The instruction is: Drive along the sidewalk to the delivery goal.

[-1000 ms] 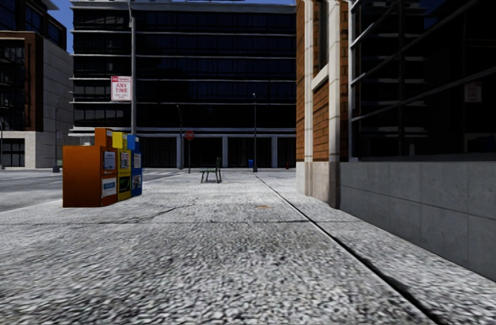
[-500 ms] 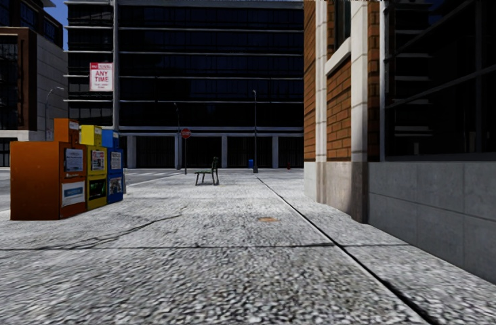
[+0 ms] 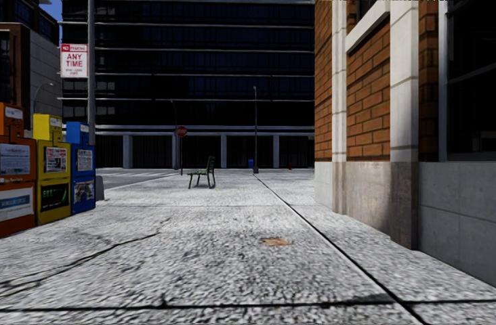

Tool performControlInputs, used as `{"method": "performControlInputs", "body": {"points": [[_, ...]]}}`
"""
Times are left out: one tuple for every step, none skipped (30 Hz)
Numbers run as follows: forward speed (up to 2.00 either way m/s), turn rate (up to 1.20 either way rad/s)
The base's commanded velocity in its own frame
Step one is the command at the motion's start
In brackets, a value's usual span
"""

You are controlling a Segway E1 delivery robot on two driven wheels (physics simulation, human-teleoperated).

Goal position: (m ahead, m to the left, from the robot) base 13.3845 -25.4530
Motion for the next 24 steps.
{"method": "performControlInputs", "body": {"points": [[2.00,0.00],[2.00,0.00],[2.00,0.00],[2.00,0.00],[2.00,0.00],[2.00,0.00],[2.00,0.00],[2.00,0.00],[2.00,0.00],[2.00,0.00],[2.00,0.00],[2.00,0.00],[2.00,0.00],[2.00,0.00],[2.00,0.00],[2.00,0.00],[2.00,0.00],[2.00,0.00],[2.00,0.00],[2.00,0.00],[2.00,0.00],[2.00,0.00],[2.00,0.00],[2.00,0.00]]}}
